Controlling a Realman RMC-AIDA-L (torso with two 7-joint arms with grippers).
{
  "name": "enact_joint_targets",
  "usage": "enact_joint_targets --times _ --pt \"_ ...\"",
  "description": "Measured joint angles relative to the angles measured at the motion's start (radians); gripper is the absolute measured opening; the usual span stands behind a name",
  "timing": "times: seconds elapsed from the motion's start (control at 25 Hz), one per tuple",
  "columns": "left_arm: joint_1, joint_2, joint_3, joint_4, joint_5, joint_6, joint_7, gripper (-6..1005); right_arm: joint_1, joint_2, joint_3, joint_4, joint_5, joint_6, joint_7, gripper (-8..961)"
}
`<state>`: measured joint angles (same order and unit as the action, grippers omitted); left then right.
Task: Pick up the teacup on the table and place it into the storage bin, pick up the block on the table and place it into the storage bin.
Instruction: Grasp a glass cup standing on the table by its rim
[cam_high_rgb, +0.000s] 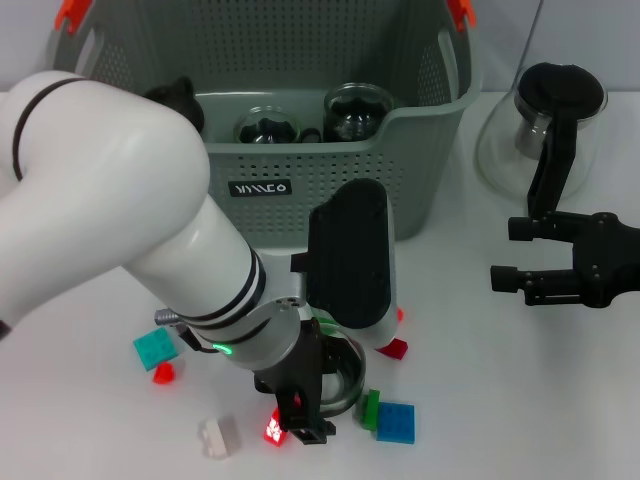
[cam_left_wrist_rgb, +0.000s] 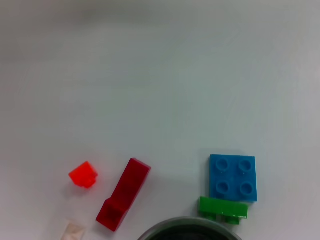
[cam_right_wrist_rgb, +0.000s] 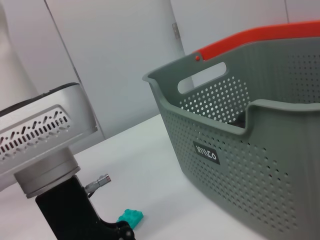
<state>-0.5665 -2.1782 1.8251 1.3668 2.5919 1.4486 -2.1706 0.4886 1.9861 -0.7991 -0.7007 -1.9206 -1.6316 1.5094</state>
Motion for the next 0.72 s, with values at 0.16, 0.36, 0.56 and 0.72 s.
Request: enact_joint_targets --times 0.16,0.36,0.56,0.72 --pt "0.0 0.0 0.013 -0.002 0.0 -0.01 -0.013 645 0.0 -0.001 0.0 0.0 0.0 0.001 0.0 924" --pt "-0.003 0.0 0.015 -0.002 -0.002 -0.016 -0.022 579 0.0 -0.001 0.002 0.0 0.0 0.003 -0.001 924" --pt "-0.006 0.0 0.017 -0.003 -0.003 -0.021 -0.026 398 0.001 -0.001 0.008 0.0 0.0 0.003 -0.001 924" --pt "-0.008 0.0 0.023 -0.007 -0.001 -0.022 -0.026 235 0.001 -0.001 0.009 0.0 0.0 0.005 -0.001 925"
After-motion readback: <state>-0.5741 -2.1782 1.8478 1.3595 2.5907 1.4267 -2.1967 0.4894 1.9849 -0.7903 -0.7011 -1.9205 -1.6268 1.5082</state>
